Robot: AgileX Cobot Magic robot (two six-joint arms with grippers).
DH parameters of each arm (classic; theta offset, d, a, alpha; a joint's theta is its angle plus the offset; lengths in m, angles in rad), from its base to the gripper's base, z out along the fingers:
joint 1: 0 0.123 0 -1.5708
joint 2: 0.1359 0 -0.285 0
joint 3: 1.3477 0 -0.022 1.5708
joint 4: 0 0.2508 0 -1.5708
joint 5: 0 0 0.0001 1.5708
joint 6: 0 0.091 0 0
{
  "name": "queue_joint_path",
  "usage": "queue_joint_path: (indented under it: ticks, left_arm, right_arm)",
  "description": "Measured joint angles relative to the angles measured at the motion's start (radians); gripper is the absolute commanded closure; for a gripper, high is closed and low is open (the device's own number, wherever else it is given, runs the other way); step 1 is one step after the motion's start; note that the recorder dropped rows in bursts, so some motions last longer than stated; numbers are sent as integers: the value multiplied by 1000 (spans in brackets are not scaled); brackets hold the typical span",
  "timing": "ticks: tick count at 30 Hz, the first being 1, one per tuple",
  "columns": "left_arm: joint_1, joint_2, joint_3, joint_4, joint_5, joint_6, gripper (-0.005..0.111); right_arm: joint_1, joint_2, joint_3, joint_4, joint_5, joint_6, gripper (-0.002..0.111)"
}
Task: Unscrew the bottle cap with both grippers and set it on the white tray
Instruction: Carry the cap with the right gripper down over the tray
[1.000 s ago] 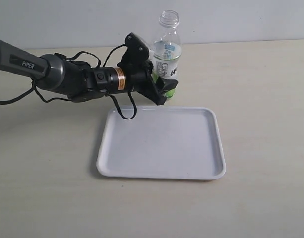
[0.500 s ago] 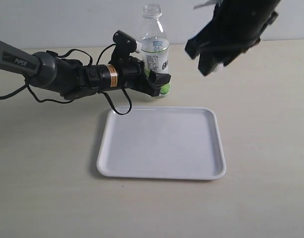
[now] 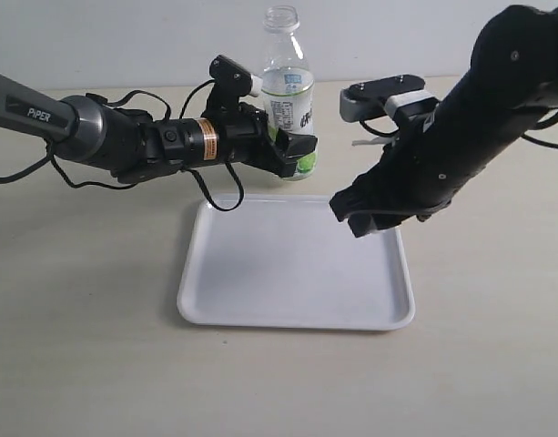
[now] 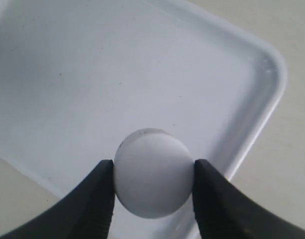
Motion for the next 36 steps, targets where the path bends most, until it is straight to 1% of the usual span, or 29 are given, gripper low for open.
queue_joint_path:
  ticks: [5,9,16,21,28,36]
  left_arm:
    - [0,0,0,4,0,0,107]
    - [0,0,0,40,0,0,107]
    - [0,0,0,52,-2,0,107]
    - [0,0,0,53,-3,0,107]
    - [0,0,0,53,-3,0,107]
    - [0,0,0,53,-3,0,107]
  right_arm:
    - [0,0,64,156,-66,-167,108]
    - [0,0,99,271,-109,-312,108]
    - [0,70,102,423,-133,-489,108]
    - [0,140,102,444,-141,-541,108]
    - [0,160,102,445,-221,-554,108]
    - [0,199,102,437,-223,-582,107]
